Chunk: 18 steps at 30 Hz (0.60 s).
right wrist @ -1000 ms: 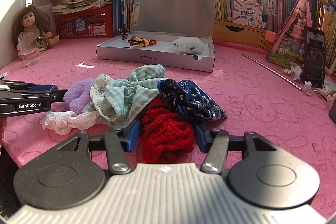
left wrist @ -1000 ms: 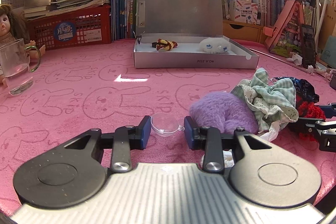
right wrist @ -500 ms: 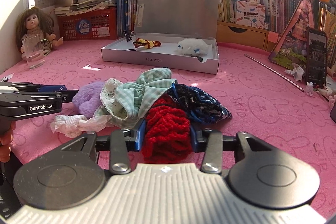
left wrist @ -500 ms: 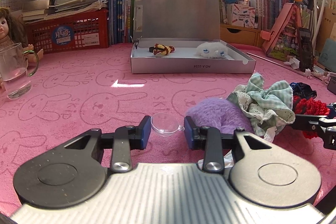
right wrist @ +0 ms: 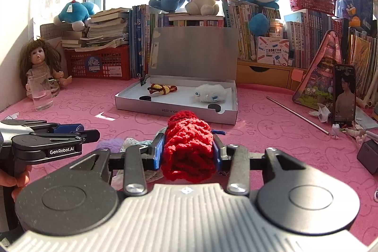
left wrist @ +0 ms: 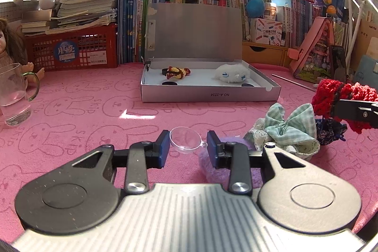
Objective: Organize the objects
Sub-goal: 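Carry the clear lid in the left tool while the right tool carries the red knit to the box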
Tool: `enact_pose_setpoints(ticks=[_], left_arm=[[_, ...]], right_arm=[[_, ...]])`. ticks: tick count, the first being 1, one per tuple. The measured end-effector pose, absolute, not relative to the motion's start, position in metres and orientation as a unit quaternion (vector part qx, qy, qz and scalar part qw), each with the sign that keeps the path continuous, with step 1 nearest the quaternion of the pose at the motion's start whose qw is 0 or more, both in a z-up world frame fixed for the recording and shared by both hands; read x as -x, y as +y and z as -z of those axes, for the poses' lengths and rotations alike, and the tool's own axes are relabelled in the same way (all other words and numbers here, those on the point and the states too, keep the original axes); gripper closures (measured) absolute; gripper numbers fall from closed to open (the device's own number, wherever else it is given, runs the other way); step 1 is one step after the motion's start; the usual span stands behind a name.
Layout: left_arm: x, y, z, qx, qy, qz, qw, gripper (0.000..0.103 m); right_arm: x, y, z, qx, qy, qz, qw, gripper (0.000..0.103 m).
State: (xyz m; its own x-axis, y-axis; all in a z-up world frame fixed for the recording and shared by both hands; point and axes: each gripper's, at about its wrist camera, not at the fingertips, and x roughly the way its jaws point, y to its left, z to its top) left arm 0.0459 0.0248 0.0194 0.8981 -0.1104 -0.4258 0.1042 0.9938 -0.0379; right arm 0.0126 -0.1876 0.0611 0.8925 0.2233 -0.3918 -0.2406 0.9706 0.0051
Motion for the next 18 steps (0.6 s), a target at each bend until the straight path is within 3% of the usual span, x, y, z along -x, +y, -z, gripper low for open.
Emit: enact_pose_setpoints(ticks=[18], left_arm=[[-0.089, 0.027, -0.051, 0.023, 0.207, 0.075, 0.975, 0.063]], right_arm=[[-0.058, -0.207, -0.083, -0.021, 0.194, -0.102, 0.975, 0.059]])
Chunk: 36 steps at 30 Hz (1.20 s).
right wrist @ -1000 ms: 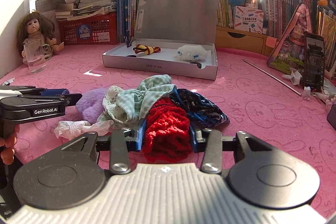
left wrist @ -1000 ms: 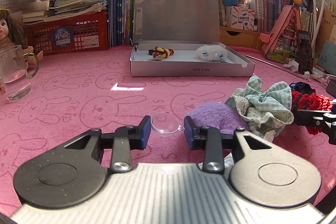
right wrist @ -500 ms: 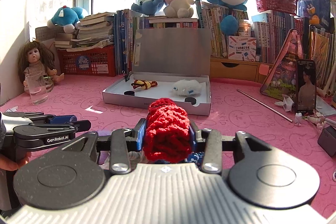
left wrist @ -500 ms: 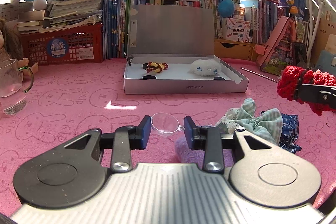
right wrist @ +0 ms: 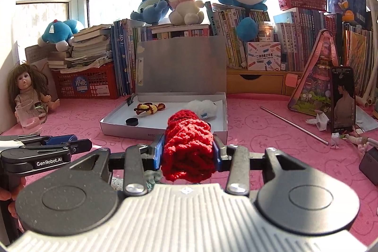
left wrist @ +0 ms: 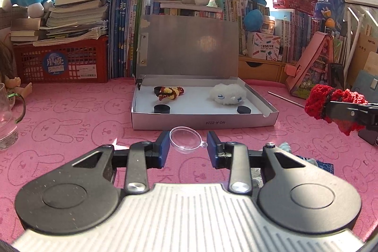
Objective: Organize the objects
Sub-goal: 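Carry the clear lid in the left tool while the right tool carries the red knit to the box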
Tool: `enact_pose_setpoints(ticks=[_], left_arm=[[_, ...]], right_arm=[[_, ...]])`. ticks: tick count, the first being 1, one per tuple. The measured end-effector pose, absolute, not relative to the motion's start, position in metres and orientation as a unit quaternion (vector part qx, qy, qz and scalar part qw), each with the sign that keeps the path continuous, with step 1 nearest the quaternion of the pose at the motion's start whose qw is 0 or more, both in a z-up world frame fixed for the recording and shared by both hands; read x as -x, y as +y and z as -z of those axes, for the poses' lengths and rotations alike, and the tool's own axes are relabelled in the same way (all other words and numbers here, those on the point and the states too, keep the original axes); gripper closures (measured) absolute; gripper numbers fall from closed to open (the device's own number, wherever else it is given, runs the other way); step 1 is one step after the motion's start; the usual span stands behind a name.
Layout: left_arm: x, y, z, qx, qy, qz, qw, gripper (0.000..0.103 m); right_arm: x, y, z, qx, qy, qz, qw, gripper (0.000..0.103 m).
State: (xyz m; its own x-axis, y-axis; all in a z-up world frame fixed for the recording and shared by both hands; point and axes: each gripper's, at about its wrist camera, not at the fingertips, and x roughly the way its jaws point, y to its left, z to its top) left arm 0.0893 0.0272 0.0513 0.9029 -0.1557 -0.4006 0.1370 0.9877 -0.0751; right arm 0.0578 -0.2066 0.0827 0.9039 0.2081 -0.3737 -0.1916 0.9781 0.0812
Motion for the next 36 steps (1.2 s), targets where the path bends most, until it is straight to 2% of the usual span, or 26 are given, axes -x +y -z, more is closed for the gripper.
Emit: enact_pose_setpoints(ticks=[19, 36], left_arm=[[-0.178, 0.028, -0.077, 0.049, 0.203, 0.067, 0.976, 0.064], [-0.249, 0.012, -0.041, 0.053, 0.242, 0.061, 0.967, 0.064]], right_arm=[[-0.166, -0.226, -0.091, -0.140, 0.260, -0.122, 0.948, 0.059], [-0.251, -0.208, -0.059, -0.188, 0.318, -0.137, 0.919, 0.059]])
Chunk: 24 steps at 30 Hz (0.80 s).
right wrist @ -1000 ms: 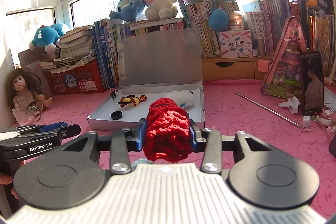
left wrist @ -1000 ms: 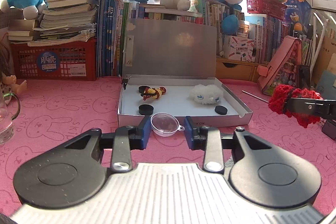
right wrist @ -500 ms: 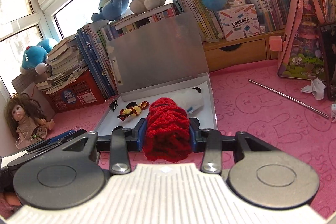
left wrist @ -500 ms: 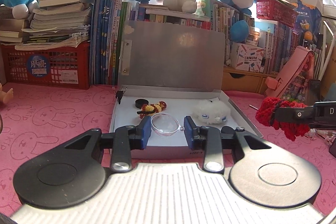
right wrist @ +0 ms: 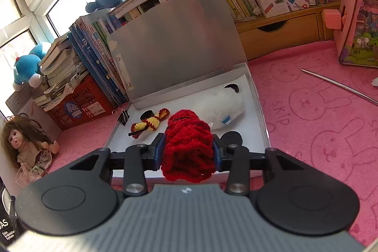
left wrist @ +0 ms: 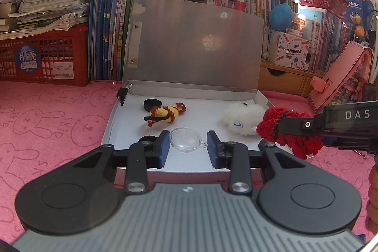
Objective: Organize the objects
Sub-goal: 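Carry the clear lid in the left tool while the right tool carries the red knit to the box, then open the left tool to drop the lid while the right tool releases the red knit in the box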
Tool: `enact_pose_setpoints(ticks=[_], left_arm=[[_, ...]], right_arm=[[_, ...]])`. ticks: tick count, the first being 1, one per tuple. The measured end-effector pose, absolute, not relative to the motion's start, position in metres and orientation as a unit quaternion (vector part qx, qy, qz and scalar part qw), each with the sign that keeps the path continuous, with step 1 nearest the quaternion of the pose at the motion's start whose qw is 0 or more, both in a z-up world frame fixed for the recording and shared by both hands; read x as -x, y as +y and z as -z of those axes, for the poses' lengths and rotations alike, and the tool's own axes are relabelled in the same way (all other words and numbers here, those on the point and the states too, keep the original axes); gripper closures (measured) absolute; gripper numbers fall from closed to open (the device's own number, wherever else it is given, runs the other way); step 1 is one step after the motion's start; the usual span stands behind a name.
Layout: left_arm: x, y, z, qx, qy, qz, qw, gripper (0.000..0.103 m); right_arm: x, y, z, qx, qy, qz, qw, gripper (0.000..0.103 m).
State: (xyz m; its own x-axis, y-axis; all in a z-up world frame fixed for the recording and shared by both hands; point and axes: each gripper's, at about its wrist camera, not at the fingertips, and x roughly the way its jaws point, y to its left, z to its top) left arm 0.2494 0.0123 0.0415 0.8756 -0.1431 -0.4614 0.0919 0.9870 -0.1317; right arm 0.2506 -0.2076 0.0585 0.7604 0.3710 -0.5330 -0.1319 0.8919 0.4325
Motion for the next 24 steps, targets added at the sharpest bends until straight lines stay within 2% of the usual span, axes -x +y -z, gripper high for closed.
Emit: enact_pose_setpoints(ticks=[10, 16, 24], left_arm=[[-0.279, 0.012, -0.023, 0.046, 0.259, 0.065, 0.963, 0.063], [-0.298, 0.017, -0.014, 0.049, 0.295, 0.056, 0.952, 0.063], [-0.305, 0.015, -0.007, 0.031, 0.308, 0.055, 0.949, 0.063]], right_arm=[[-0.288, -0.191, -0.027, -0.187, 0.350, -0.129, 0.909, 0.059], [-0.299, -0.190, -0.014, -0.191, 0.364, -0.122, 0.903, 0.059], [-0.302, -0.186, -0.008, -0.170, 0.367, -0.124, 0.906, 0.059]])
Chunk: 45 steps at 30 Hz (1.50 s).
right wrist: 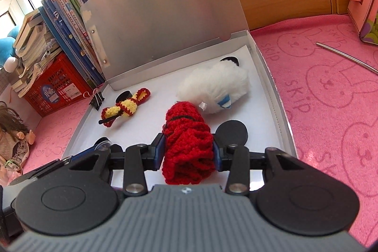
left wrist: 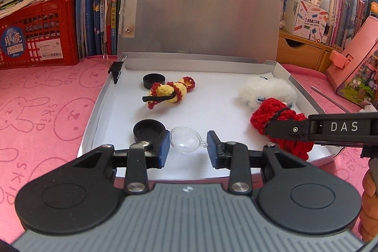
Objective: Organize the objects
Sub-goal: 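Open the left tool to drop the lid while the right tool releases the red knit in the box, then withdraw both open tools from the box back to the clothes pile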
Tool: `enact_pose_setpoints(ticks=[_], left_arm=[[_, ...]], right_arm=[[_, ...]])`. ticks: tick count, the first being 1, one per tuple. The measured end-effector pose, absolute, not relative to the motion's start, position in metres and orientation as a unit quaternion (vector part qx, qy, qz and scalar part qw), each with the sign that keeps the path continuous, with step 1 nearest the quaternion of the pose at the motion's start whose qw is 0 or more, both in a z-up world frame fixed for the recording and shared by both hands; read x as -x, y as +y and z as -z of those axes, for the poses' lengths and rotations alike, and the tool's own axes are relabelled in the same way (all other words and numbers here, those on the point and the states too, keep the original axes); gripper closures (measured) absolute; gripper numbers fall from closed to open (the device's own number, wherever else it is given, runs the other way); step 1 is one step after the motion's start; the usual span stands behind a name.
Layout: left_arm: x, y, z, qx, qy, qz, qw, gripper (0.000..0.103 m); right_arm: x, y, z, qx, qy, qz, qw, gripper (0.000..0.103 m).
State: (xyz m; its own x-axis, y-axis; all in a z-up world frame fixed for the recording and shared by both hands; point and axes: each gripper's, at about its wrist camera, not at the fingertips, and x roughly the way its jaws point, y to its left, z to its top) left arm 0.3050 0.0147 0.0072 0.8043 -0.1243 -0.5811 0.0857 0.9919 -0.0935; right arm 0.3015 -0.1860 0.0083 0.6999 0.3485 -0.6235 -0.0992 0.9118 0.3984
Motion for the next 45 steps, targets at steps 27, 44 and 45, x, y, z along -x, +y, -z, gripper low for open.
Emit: enact_pose_setpoints(ticks=[27, 44, 45], left_arm=[[-0.194, 0.005, -0.059, 0.001, 0.249, 0.101, 0.963, 0.023], [-0.110, -0.001, -0.034, -0.007, 0.265, 0.124, 0.956, 0.022], [-0.105, 0.000, -0.032, -0.004, 0.266, 0.126, 0.956, 0.022]], right_arm=[[-0.205, -0.211, -0.073, -0.116, 0.260, -0.162, 0.945, 0.010], [-0.120, -0.226, -0.062, -0.056, 0.243, -0.140, 0.958, 0.005], [-0.117, -0.226, -0.061, -0.053, 0.243, -0.138, 0.959, 0.005]])
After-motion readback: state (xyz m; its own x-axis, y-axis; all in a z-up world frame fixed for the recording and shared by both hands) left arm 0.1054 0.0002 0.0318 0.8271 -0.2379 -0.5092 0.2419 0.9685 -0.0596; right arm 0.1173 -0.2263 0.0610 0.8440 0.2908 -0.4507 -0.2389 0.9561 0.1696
